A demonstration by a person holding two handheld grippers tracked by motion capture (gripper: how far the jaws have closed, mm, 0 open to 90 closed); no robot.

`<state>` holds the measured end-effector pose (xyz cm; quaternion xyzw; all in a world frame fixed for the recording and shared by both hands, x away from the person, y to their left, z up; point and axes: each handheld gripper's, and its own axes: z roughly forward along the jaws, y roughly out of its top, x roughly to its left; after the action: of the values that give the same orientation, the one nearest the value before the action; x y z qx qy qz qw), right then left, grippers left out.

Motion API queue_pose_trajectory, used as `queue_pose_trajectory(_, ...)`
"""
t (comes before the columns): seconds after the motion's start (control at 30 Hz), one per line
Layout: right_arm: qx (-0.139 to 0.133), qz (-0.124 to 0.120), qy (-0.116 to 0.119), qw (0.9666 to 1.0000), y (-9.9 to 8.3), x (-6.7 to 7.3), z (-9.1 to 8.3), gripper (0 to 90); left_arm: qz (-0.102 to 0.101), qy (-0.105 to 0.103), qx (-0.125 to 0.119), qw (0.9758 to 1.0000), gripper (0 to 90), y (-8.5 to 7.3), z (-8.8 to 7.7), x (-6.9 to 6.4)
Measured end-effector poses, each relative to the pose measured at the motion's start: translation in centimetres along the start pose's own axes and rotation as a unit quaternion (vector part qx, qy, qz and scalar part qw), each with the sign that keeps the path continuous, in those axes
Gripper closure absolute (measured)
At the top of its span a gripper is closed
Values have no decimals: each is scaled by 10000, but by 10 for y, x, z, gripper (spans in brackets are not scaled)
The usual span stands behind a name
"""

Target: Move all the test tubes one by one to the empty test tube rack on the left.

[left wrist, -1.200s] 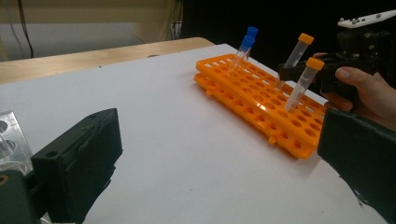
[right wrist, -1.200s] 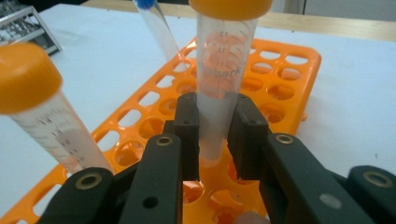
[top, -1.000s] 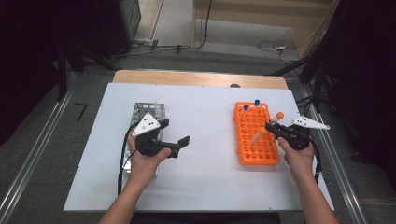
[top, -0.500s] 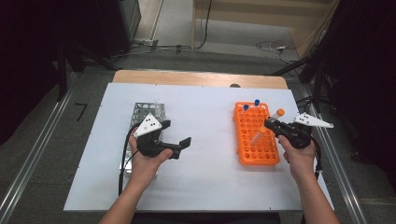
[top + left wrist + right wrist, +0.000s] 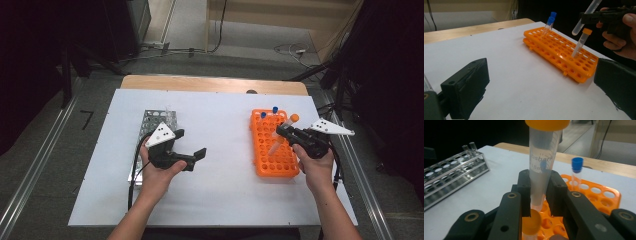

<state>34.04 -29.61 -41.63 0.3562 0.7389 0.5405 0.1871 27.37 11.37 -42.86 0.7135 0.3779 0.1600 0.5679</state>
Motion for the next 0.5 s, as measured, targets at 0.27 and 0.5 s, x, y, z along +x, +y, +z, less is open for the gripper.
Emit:
queue_pose_trajectory(0.27,138,-152,223,9995,-1,20,10,724,21,-35,-24,10000,0,1,0,-2)
queue_pose_trajectory(0.5,259,-248,498,9981,-5,40,21,724,80,-191,-30,9998,18,2,1,-7)
